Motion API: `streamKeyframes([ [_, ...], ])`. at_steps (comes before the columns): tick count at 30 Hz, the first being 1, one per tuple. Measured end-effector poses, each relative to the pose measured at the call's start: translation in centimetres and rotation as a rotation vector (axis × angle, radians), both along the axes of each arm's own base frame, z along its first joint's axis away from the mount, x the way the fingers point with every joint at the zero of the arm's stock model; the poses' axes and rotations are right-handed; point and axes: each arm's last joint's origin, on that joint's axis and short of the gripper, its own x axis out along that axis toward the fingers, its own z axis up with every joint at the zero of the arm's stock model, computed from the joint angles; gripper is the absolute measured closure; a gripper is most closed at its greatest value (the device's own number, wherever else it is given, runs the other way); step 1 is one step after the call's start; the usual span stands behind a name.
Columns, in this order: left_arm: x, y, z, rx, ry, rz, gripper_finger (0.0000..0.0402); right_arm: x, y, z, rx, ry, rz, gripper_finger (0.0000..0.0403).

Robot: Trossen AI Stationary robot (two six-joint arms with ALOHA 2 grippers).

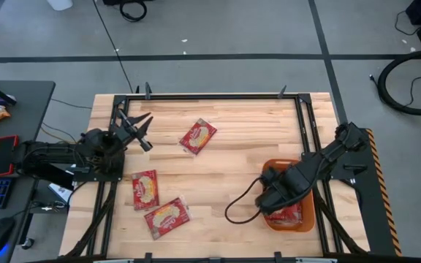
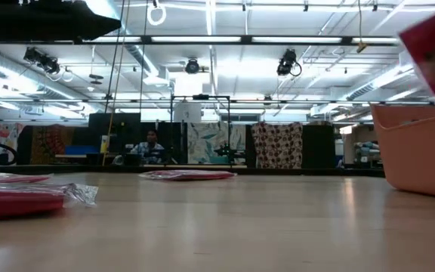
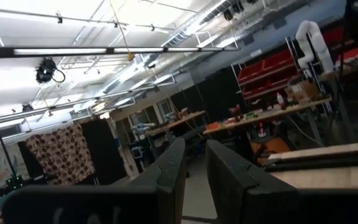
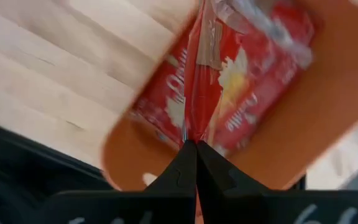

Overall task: Sort popcorn bags into baskets
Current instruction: Put the red popcorn bag into the orange bin

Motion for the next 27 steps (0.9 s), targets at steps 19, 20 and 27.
streamKeyframes([
  [19,-0.1,0.0,0.2,0.001,-0.028,-0.001,0.0334,2.5,-4.5,-6.7,-0.035,0.026,0.027,0.0270],
  [20,-0.1,0.0,0.2,0.000,-0.026,-0.001,0.0334,2.7,-4.7,-6.3,-0.032,0.016,0.039,0.0265],
  [27,0.1,0.0,-0.2,-0.013,0.012,-0.006,0.0334,4.6,-5.7,-4.0,-0.136,-0.173,0.201,0.0259],
])
